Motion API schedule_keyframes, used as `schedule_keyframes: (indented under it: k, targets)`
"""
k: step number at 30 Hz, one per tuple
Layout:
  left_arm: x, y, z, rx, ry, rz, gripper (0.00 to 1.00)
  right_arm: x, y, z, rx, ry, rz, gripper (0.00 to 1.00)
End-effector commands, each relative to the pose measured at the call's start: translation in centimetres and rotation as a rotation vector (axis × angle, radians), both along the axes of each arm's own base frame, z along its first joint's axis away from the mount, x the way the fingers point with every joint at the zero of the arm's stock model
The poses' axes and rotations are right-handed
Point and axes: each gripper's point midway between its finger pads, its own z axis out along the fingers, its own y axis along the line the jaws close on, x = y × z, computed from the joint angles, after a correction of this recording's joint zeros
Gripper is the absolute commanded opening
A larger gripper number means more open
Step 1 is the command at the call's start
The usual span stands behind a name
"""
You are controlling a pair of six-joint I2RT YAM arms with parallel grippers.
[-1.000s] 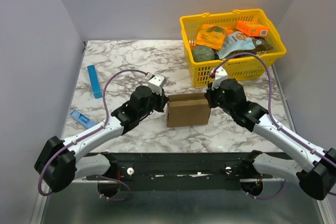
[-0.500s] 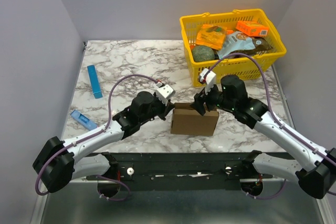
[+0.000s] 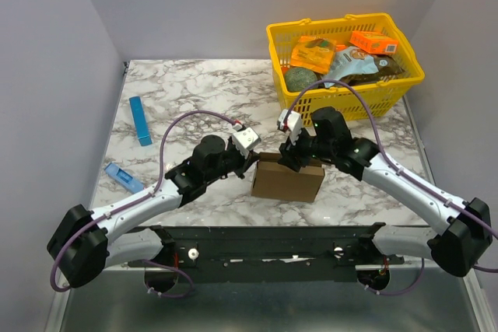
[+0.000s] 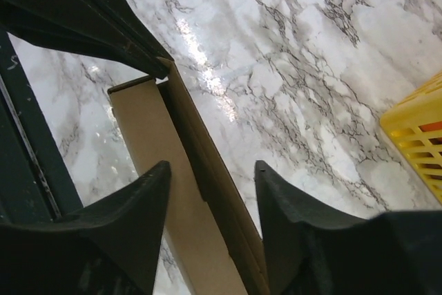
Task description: Fold the paper box
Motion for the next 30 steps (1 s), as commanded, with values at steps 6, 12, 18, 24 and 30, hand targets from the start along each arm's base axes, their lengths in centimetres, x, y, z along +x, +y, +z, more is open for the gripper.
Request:
schedule_keyframes:
  k: [6, 12, 18, 24, 30]
  targets:
    - [-0.4, 0.0, 0.8, -0.01, -0.043, -0.03, 0.0, 0.3, 0.1, -1.4, -0.055, 0.017, 0.016, 0.47]
    - [0.3, 0.3, 0.7, 0.005, -0.043, 0.012, 0.0, 0.2, 0.1, -1.1, -0.046, 0.017, 0.009, 0.24]
    - [1.2, 0.5, 0.7, 0.02, -0.026, 0.057, 0.21, 0.5, 0.0, -1.4, -0.063, 0.018, 0.003, 0.02]
    - [2.0, 0.9, 0.8, 0.026, -0.002, 0.097, 0.56, 0.5, 0.0, -2.5, -0.105, 0.044, 0.01, 0.0]
    - [3.0, 2.4, 1.9, 0.015, -0.012, 0.128, 0.81, 0.7, -0.4, -2.9, -0.137, 0.044, -0.007, 0.01]
